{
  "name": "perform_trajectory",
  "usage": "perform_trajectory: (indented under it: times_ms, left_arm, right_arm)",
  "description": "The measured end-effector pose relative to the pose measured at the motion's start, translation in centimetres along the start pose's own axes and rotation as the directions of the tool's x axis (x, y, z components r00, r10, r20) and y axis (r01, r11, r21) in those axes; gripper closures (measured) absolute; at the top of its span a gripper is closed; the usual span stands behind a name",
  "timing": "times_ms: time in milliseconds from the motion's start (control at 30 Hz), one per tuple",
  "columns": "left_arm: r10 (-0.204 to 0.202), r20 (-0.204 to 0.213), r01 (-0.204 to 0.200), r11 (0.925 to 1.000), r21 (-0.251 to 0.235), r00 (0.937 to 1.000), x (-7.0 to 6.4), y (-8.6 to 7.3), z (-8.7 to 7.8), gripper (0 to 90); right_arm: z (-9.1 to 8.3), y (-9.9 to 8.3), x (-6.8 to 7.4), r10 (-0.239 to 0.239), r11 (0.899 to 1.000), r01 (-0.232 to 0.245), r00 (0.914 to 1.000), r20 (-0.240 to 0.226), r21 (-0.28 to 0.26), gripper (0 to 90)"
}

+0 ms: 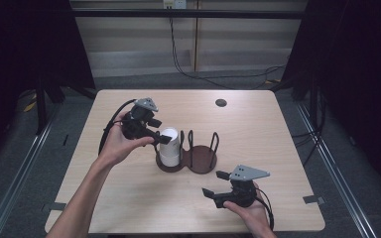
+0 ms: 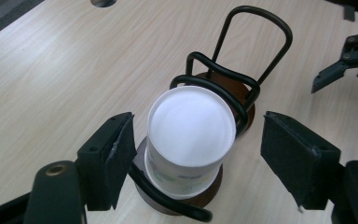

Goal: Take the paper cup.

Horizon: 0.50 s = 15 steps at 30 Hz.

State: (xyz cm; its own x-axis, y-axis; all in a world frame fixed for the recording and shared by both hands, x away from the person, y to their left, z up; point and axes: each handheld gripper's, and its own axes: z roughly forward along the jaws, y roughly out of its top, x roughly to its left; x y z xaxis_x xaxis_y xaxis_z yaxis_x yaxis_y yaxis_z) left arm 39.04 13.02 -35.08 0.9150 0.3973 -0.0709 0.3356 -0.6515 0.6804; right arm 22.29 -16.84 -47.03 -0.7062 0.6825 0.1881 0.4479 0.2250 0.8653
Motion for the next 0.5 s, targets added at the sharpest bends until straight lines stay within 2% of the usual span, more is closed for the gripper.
perform_trajectory:
  times_ms: [33, 100, 167, 367, 400, 433, 500]
  left_arm:
    - [0.012, -0.003, -0.012, 0.9998, 0.017, 0.9999, 0.0, 0.1, 0.2, 26.0]
    - [0.022, -0.037, -0.021, 0.9988, 0.044, 0.9991, -0.2, 0.4, 0.7, 21.8]
    - [0.032, -0.018, -0.031, 0.998, 0.056, 0.9993, -0.3, 0.6, 1.0, 22.1]
    - [0.055, -0.016, -0.054, 0.9952, 0.081, 0.9984, -0.5, 0.7, 1.8, 23.5]
    - [0.059, -0.005, -0.058, 0.9925, 0.108, 0.9982, -0.6, 0.8, 2.1, 23.7]
    - [0.058, 0.009, -0.058, 0.9932, 0.1, 0.9983, -0.6, 0.8, 2.0, 24.0]
    - [0.055, 0.01, -0.055, 0.9939, 0.095, 0.9985, -0.6, 0.9, 2.0, 25.8]
  right_arm:
    - [0.0, 0.0, 0.0, 0.0, 1.0, 0.0, 1.0, -0.001, 0.0, 20.4]
    - [0.0, 0.0, 0.0, 0.0, 1.0, 0.0, 1.0, -0.002, 0.002, 20.5]
    - [0.0, 0.0, 0.0, 0.001, 1.0, -0.001, 1.0, 0.0, 0.007, 20.4]
    - [0.1, -0.1, 0.0, 0.0, 1.0, 0.0, 1.0, -0.003, 0.01, 20.4]
    - [0.1, -0.1, -0.1, -0.002, 1.0, 0.002, 1.0, -0.003, 0.01, 20.4]
    - [0.1, -0.1, -0.1, 0.001, 1.0, -0.001, 1.0, -0.003, 0.012, 20.4]
    - [0.1, -0.1, -0.1, 0.0, 1.0, 0.0, 1.0, -0.007, 0.011, 20.3]
